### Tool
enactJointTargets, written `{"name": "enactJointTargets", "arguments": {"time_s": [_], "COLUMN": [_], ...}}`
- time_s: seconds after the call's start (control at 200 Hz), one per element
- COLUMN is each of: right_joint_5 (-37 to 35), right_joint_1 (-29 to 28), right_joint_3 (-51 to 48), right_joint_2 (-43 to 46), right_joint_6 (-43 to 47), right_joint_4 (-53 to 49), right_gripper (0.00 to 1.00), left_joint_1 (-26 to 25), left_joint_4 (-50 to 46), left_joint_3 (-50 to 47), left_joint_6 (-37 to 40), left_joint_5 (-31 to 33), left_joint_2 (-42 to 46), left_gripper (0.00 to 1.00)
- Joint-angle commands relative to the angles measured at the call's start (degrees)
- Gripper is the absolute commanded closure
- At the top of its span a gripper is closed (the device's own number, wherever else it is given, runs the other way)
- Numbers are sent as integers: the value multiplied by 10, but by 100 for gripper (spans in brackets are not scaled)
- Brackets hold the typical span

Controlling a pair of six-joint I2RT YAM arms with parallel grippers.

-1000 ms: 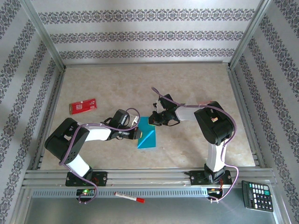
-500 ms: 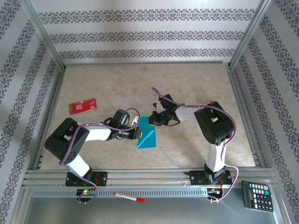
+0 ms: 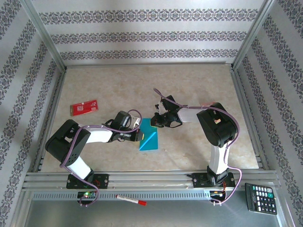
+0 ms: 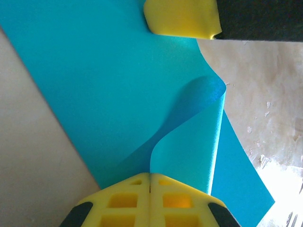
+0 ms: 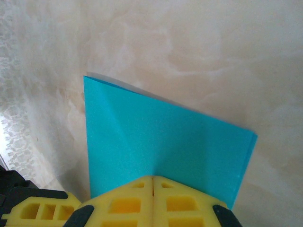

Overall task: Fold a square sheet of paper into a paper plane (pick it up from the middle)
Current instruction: Fold the triangle a second time at the center of the table.

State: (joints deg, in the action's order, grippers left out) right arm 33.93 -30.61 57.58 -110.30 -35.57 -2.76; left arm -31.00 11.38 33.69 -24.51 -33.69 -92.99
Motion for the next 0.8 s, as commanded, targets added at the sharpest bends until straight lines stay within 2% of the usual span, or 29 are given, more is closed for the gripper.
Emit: {"name": "enactJointTargets", "arguments": {"time_s": [0.0, 0.794], "right_joint_5": [-51, -51], "right_joint_1": [-3, -3], "right_joint_3": [-26, -20], "right_joint_2": [-23, -23], "right_joint_6": [12, 11], "right_joint_4": [-61, -65], "right_gripper": [100, 100], "left_joint_1": [8, 7], "left_joint_4": [-19, -32], "left_joint_3": [-12, -11], "left_joint_6": [3, 4], "left_joint_5": [13, 20], "left_joint_2": [4, -12], "left_gripper": [100, 100]}}
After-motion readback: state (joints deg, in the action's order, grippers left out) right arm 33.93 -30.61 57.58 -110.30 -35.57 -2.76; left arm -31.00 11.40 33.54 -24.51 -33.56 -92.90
